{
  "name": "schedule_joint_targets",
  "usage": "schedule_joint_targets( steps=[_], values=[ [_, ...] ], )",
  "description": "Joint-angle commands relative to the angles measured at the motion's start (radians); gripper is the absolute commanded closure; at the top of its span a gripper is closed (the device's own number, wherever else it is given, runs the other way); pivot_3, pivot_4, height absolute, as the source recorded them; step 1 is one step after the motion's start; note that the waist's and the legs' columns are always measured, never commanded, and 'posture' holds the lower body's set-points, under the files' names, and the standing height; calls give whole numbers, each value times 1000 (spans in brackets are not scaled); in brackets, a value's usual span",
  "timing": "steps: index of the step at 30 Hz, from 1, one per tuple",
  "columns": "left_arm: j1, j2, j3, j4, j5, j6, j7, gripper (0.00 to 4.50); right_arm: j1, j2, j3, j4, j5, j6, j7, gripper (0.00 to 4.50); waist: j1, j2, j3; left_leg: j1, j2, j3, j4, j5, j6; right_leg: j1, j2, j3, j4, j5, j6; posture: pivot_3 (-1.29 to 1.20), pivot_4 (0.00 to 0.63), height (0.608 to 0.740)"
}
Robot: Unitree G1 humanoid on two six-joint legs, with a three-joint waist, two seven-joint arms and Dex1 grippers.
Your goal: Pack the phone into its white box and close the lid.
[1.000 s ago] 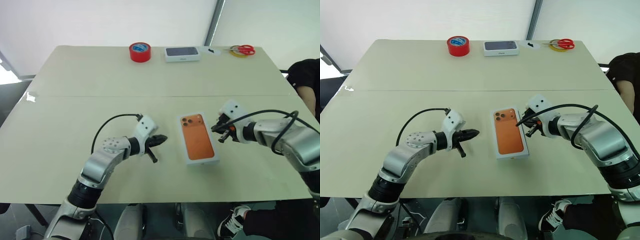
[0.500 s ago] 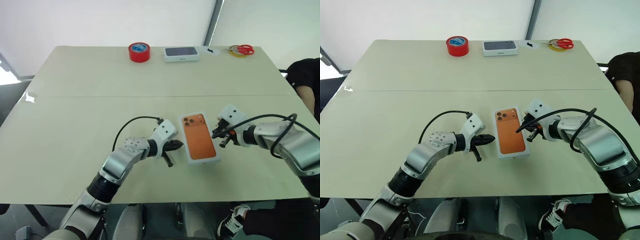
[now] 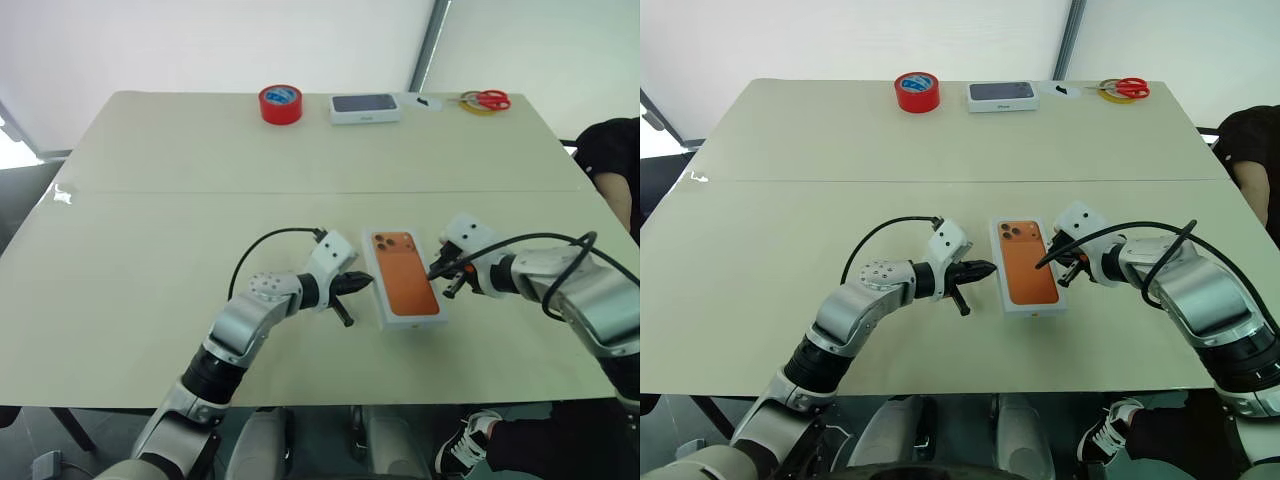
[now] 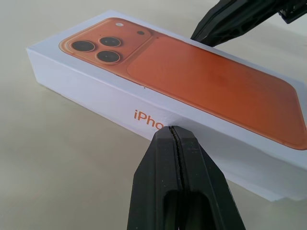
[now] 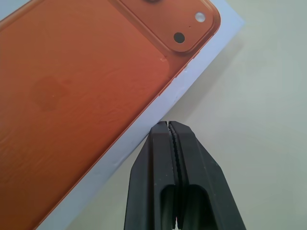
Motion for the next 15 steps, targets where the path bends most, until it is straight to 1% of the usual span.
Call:
schedule_joint_targets(
  steps=[1,5,8,11,15],
  values=[
    [-8,-12,1,-23,-7,-21,2,4500,1,3,-36,-48,-7,0,13,4459,0,0,0,0,0,0,0,0,0,0,0,0,0,0,0,0,150,732],
    [-1,8,27,-20,-12,-23,-1,4500,4,-13,-58,-37,-24,-22,22,4459,-1,0,0,0,0,0,0,0,0,0,0,0,0,0,0,0,150,732],
    [0,9,75,-24,-33,-26,7,4500,23,-34,-104,-43,-11,-52,63,4459,-1,0,0,0,0,0,0,0,0,0,0,0,0,0,1,0,150,732],
    [-27,-23,132,-8,-59,-29,32,4500,82,-58,-156,-72,9,-97,124,4459,1,0,0,0,0,0,0,0,0,0,0,0,0,1,2,0,150,732],
    [-54,-53,134,5,-64,-31,38,4500,150,-44,-208,-131,53,-102,173,4459,1,0,0,1,0,0,0,0,0,1,0,0,0,1,2,0,150,732]
  ],
)
